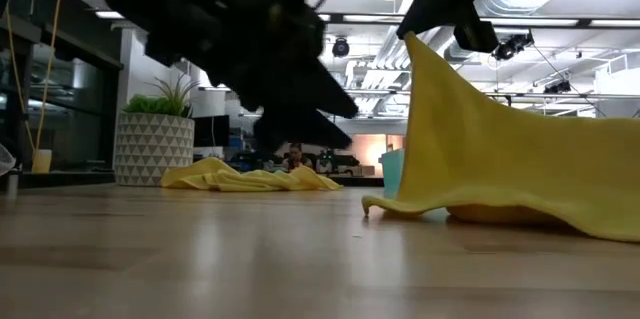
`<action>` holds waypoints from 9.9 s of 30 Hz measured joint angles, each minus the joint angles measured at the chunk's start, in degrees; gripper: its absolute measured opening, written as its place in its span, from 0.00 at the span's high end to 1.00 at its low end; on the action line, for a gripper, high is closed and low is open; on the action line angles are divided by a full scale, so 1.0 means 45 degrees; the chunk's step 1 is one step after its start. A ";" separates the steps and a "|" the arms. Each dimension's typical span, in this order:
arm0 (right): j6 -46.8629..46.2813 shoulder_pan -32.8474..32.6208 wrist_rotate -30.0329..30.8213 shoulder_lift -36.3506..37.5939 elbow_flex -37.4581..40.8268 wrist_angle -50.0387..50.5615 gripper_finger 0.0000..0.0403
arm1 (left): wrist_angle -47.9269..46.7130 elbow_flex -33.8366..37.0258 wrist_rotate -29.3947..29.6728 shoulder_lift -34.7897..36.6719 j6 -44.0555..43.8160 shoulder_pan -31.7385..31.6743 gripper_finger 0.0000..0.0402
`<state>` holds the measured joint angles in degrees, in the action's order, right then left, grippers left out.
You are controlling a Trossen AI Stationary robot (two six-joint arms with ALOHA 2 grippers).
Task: Fold microfiber towels
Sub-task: Fold the bottom yellow towel
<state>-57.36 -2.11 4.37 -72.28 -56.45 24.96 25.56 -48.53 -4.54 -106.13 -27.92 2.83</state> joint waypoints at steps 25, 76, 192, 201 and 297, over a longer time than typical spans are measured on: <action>0.0432 -0.0003 -0.0314 -0.0002 0.0010 -0.0251 1.00 | -0.1735 -0.1920 0.1286 -0.2307 0.1007 0.0462 0.60; 0.5176 0.2685 -0.0268 0.1586 -0.4395 0.3796 1.00 | -1.6520 -0.7871 0.5619 0.9088 1.1812 -0.4740 1.00; 1.4013 0.0377 -0.0301 -0.6892 -0.4868 0.0415 1.00 | -1.1384 0.1169 0.3574 0.7176 -0.5097 0.3881 1.00; 1.1074 0.0121 0.0431 -0.3198 -0.3981 0.3262 1.00 | -1.1346 0.0875 0.3819 0.9892 -0.2060 0.0246 1.00; 0.2543 -0.4350 -0.0489 -0.1640 0.1273 0.0643 1.00 | -0.8979 0.2604 0.1818 0.8471 -0.5774 0.2222 1.00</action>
<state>-45.92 -21.68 2.17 -79.66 -50.72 27.86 -14.84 -36.81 3.64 -68.01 -53.90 12.83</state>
